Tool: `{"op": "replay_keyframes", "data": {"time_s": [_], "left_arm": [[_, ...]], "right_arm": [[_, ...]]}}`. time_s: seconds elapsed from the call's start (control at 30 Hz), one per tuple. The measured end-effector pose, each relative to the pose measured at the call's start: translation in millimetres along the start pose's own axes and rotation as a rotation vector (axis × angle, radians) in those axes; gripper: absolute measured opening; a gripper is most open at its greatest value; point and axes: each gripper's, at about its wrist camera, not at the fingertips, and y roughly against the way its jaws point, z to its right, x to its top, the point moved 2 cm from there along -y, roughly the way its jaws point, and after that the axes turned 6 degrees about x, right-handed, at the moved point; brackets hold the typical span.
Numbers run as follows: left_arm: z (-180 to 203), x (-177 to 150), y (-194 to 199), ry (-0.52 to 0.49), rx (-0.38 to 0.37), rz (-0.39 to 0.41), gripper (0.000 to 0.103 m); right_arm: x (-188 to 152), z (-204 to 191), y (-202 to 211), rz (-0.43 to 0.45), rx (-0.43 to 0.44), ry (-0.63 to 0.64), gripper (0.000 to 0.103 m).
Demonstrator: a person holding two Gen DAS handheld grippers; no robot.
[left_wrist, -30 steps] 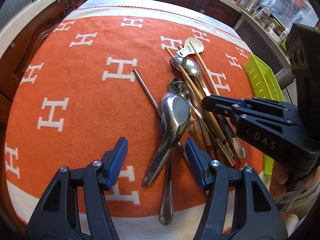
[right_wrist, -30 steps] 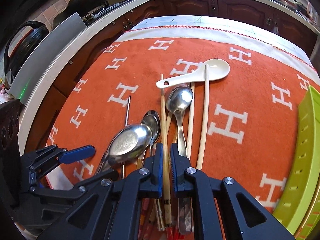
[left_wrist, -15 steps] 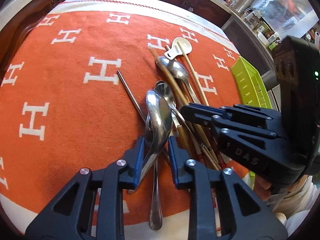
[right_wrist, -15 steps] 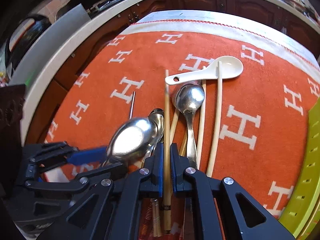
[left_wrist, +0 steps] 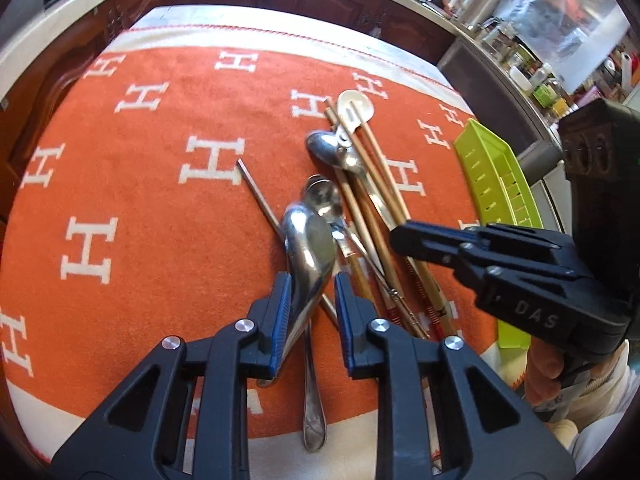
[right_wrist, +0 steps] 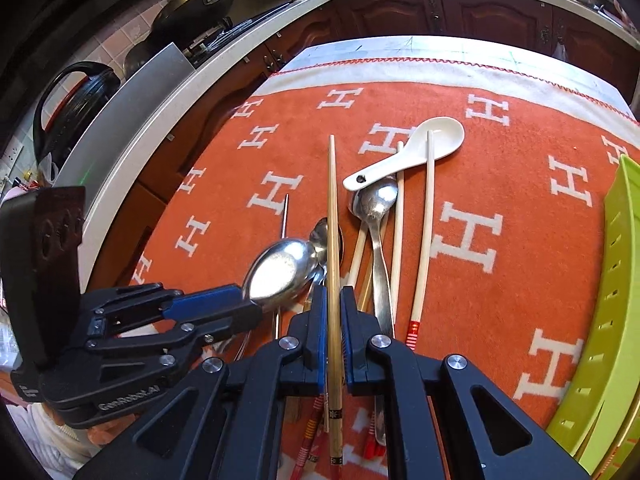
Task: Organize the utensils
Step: 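Grasp a metal spoon with the left tool while the right grasps a wooden chopstick, then lift the spoon and chopstick and carry both toward the green tray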
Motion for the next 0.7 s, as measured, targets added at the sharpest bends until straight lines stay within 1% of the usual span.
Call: {"op": "replay_keyframes", "data": {"time_s": [0.07,0.3,0.43,0.47,0.5,0.6,0.67,0.7], "left_arm": [[0,1,-2,-0.001,0.005,-0.008,0.019],[1,12,-8,0.001,-0.008,-0.001,0.019],[10,14,-5,-0.026,0.003,0.029,0.008],[12,14,-4,-0.036,0.003,0.033,0.004],[16,13,-5,-0.044,0.003,0.028,0.002],[18,11,-13,-0.047,0.024,-0.002,0.000],[17,9,-20,-0.034,0.021,-0.023,0.000],[17,9,-21,-0.029,0.021,-0.021,0.000]], "right_arm": [[-3,0,1,-0.004,0.004,-0.001,0.006],[-9,-2,4,0.005,0.004,-0.007,0.006],[-12,3,8,0.014,0.002,-0.027,0.006],[-12,5,9,0.013,0.004,-0.030,0.006],[-12,6,9,0.013,0.006,-0.034,0.006],[-13,7,9,0.011,0.012,-0.043,0.006],[-13,8,8,0.010,0.020,-0.047,0.006],[-13,8,8,0.011,0.025,-0.049,0.006]]}}
